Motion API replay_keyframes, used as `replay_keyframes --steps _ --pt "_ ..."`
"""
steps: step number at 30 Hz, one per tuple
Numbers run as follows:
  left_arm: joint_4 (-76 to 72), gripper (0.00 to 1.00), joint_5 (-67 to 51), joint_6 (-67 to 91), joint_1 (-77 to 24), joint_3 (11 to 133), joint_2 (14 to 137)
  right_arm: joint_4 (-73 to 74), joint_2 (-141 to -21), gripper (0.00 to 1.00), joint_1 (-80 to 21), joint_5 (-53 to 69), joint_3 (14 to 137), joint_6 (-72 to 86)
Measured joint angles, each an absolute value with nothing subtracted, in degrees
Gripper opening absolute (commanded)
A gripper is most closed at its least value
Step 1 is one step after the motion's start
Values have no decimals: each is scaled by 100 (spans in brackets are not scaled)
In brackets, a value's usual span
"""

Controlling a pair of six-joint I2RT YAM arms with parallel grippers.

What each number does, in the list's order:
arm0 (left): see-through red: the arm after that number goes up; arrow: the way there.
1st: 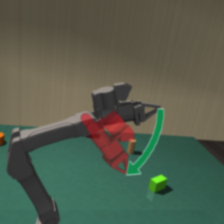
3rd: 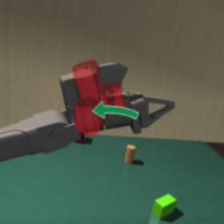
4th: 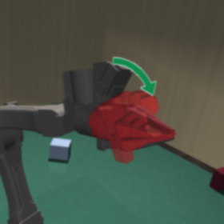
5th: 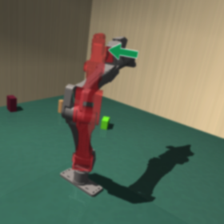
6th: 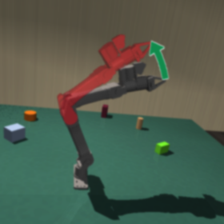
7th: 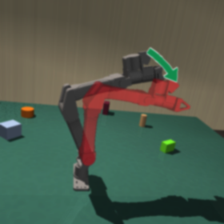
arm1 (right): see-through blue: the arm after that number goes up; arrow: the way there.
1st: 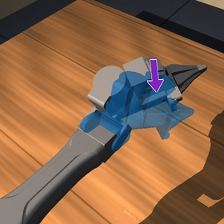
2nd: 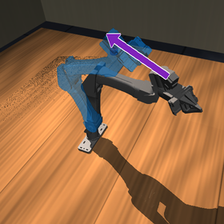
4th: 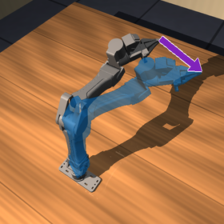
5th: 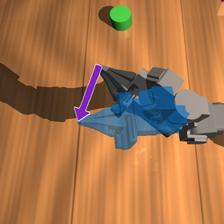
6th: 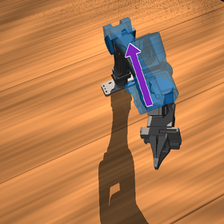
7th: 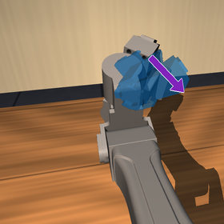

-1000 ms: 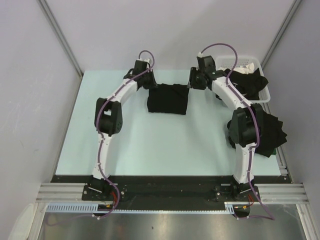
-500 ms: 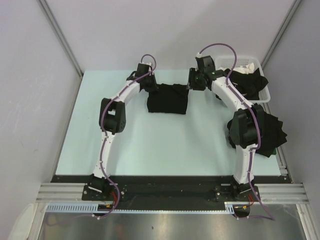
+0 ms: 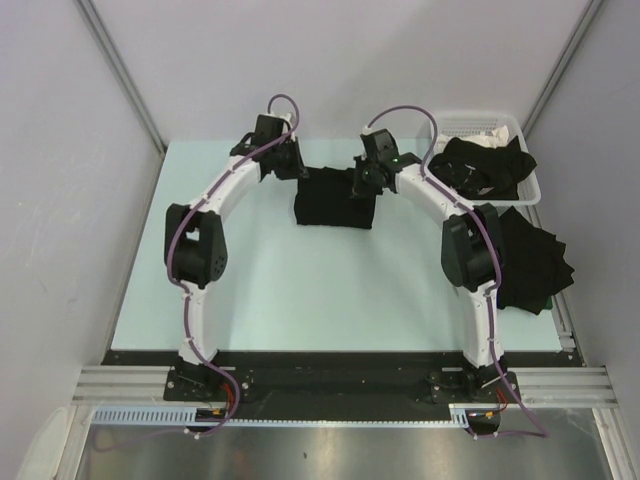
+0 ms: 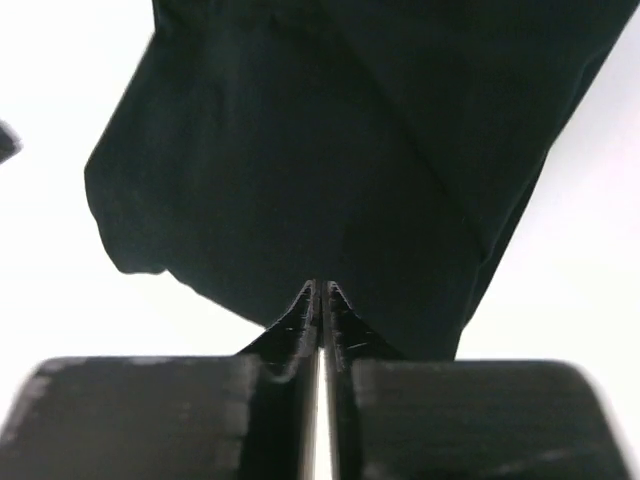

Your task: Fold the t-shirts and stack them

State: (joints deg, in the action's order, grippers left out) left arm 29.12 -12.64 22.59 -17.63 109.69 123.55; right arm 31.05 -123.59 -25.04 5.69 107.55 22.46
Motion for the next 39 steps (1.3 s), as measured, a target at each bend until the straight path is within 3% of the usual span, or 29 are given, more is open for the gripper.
replay_keyframes --steps 1,3,8,16,27,39 --pt "2923 14 -1275 2235 -1765 10897 12248 3155 -12344 30 -2534 550 10720 2261" --pt "3011 16 -1323 2182 -1772 10739 12068 3223 -12289 34 -2580 491 10634 2303" --pt "3050 21 -1398 2086 -1787 10562 11893 3599 -11797 38 -2722 128 10158 2294" --pt "3107 31 -1542 2025 -1789 10516 11893 3625 -10512 56 -2842 -283 8967 2681" --pt "3109 36 -1876 2005 -1787 10455 11854 2604 -10204 62 -2510 -211 6847 3459" --pt "3118 38 -2001 1988 -1787 10049 11371 716 -10197 63 -2423 -38 6403 3887"
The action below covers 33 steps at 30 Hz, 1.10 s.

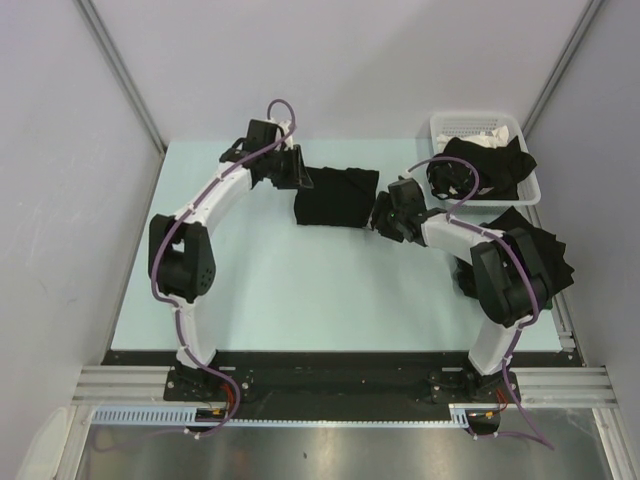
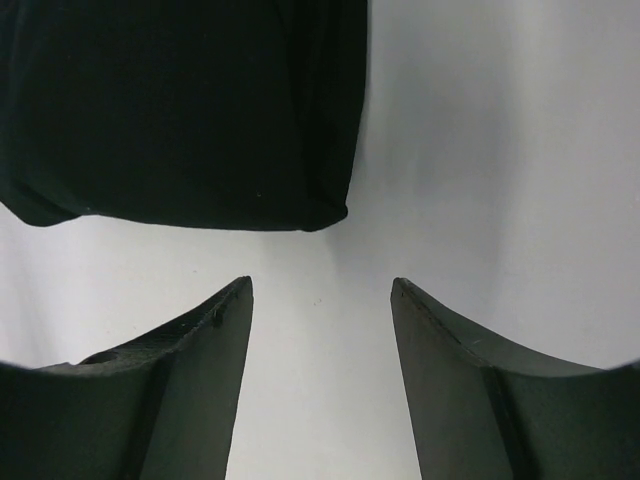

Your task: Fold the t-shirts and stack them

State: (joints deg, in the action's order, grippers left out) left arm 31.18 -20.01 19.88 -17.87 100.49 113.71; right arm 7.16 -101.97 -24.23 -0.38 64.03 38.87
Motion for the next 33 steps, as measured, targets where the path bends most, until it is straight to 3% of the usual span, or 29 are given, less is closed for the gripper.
replay_keyframes --steps 33 --pt "3240 40 -1997 1767 -1787 9605 11030 -1328 -10757 61 -2665 -458 5695 4431"
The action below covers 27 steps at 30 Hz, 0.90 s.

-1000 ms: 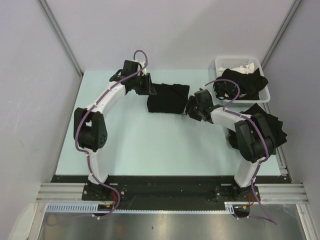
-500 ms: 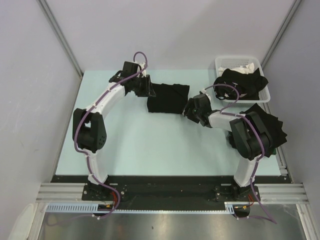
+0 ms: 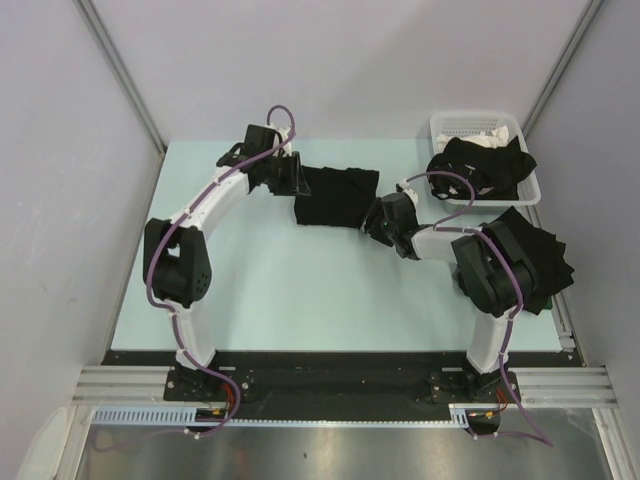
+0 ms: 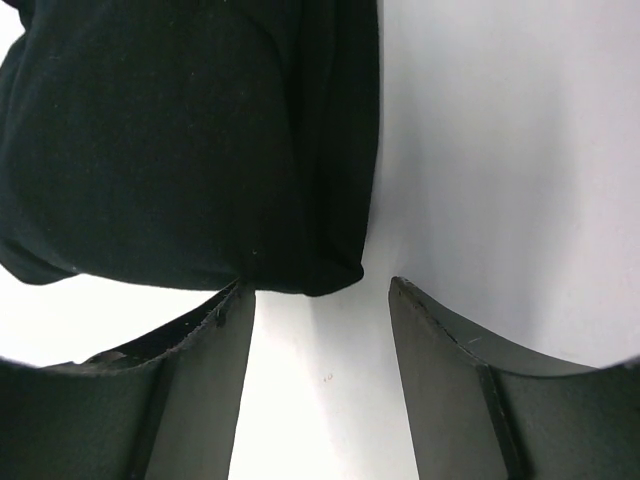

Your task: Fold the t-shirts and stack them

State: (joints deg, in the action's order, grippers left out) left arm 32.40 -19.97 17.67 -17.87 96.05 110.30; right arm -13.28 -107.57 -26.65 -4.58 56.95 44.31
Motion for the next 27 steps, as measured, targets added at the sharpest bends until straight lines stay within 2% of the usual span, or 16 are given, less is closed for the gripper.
replay_keyframes --steps 11,15,27 --pt "3253 40 -1999 1745 -1787 9533 10969 -1625 -10857 59 -2661 -558 5675 4333" --pt "3253 40 -2001 1745 -1787 9533 10969 -1787 -10923 54 -2611 -497 5675 4322" --pt "3251 40 -2023 1745 -1787 9533 10969 -1940 -11008 50 -2561 -408 5675 4292"
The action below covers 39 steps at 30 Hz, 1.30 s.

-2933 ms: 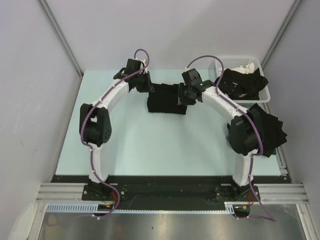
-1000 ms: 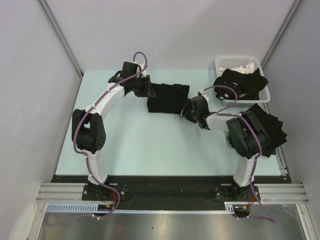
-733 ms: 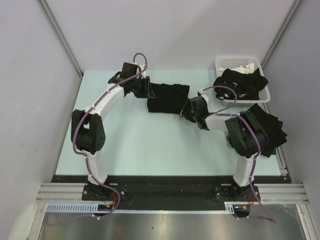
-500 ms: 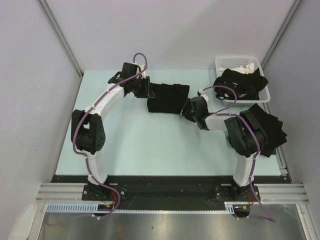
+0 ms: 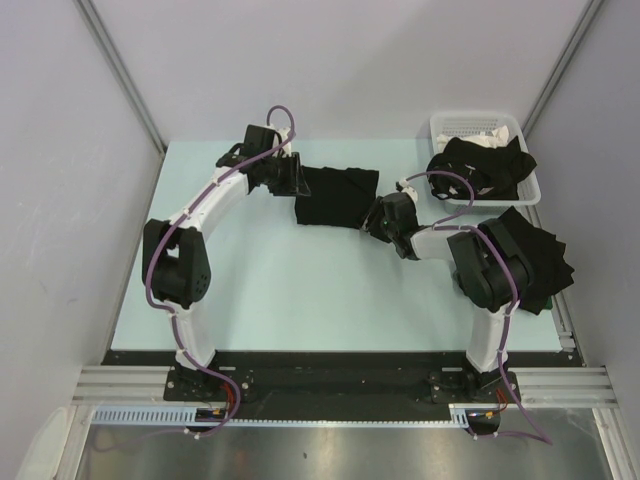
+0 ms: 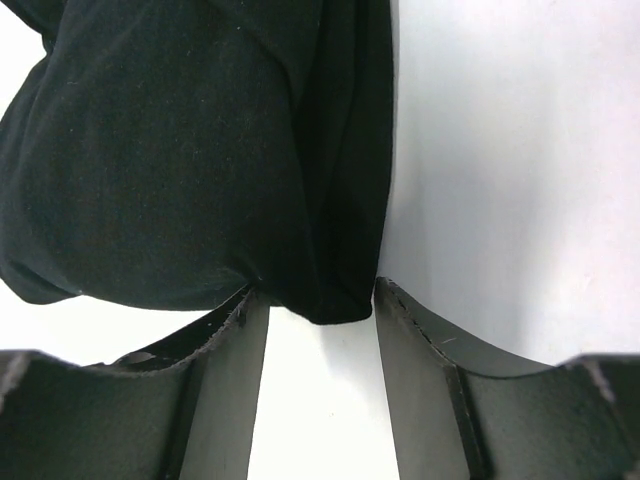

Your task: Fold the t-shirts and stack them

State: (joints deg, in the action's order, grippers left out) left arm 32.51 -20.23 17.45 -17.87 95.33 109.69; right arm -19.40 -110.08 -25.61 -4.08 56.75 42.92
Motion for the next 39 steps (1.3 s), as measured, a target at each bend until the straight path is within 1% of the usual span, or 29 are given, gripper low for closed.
replay_keyframes --steps 7,9,13,17,22,25,27,32,39 --pt "3253 40 -2023 1745 -1787 9533 10969 -2053 -11067 47 -2561 -399 5675 4285" --pt "3253 40 -2023 1745 -1787 9533 10969 -2130 -11102 43 -2561 -381 5675 4285" --pt "3253 40 -2023 1743 -1787 9533 10969 -2182 -11155 32 -2558 -357 5675 4285" --pt "3256 40 -2023 1745 -1787 9533 10969 -2246 -11214 17 -2543 -294 5675 4283" --pt "3258 40 -2016 1741 -1787 9535 10969 -2257 -11229 6 -2497 -193 5675 4283" --pt "3319 41 -1999 1728 -1787 9636 11017 -2248 -11229 2 -2469 -126 5675 4276" --pt "3361 41 -1973 1699 -1787 9898 11174 -2217 -11227 0 -2456 -91 5675 4261" --pt "3358 41 -1946 1688 -1787 10755 11778 -1951 -11113 0 -2434 -12 5675 4239" --pt "3210 42 -1935 1702 -1787 11266 12416 -779 -10608 0 -2449 213 5675 4185"
